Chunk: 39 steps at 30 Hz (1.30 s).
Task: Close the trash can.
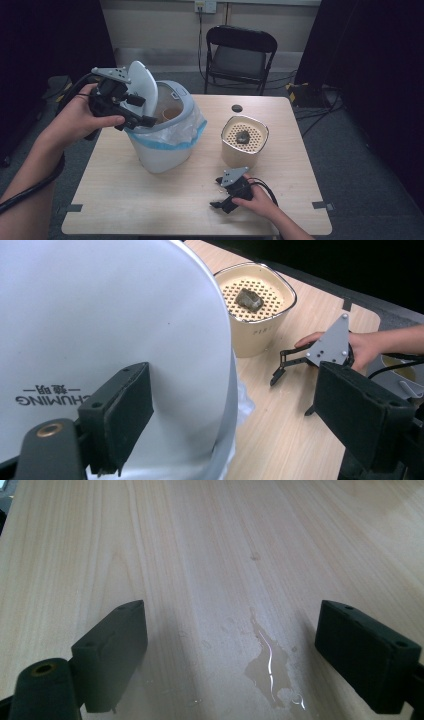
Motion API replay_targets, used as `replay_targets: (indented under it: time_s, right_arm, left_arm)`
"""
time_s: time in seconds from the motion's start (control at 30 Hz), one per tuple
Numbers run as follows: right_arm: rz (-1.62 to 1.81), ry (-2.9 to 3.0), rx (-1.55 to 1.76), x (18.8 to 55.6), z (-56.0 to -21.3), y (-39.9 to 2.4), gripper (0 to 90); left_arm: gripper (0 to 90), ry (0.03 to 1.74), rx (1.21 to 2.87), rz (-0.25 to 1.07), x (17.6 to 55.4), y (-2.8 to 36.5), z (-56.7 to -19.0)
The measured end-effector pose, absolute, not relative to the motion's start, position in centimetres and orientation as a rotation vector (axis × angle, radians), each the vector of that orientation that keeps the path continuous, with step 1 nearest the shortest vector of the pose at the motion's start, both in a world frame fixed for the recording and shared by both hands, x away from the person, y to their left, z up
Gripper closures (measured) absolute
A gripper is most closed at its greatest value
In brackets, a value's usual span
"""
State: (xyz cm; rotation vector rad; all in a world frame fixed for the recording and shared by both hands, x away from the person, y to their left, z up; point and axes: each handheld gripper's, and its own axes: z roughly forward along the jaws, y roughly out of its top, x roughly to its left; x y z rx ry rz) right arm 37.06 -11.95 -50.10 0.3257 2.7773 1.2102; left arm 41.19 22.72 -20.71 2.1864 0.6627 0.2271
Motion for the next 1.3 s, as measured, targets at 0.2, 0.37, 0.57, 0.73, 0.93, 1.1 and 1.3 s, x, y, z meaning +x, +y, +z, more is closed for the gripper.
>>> replay_targets:
  time_s: [0.2, 0.37, 0.57, 0.73, 0.93, 1.1, 1.3]
  right_arm:
    - [1.21, 2.778, 0.326, 37.1, -50.1, -11.9, 13.0]
    - [1.208, 2.778, 0.328, 37.0, -50.1, -12.0, 13.0]
    - [1.208, 2.778, 0.326, 37.0, -50.1, -11.9, 12.8]
    - [1.208, 2.778, 0.328, 37.0, -50.1, -11.9, 12.8]
    - [1.207, 2.781, 0.331, 37.0, -50.1, -12.0, 12.8]
    - [1.206, 2.782, 0.331, 37.0, -50.1, -12.0, 12.8]
    - [1.206, 2.782, 0.332, 37.0, -50.1, -11.9, 12.8]
  left_arm:
    - [18.6, 0.689, 2.177, 0.221, 42.1, 22.1, -21.0]
    - [30.6, 0.749, 2.152, 0.215, 42.8, 22.3, -21.1]
    - [49.8, 0.808, 2.169, 0.24, 43.4, 22.3, -21.5]
    - [59.3, 0.838, 2.203, 0.261, 43.9, 21.7, -21.9]
    - [65.8, 0.873, 2.242, 0.269, 44.4, 20.9, -22.4]
    - [68.6, 0.889, 2.241, 0.279, 45.1, 20.2, -23.0]
    - [73.0, 0.904, 2.237, 0.323, 45.9, 19.3, -23.1]
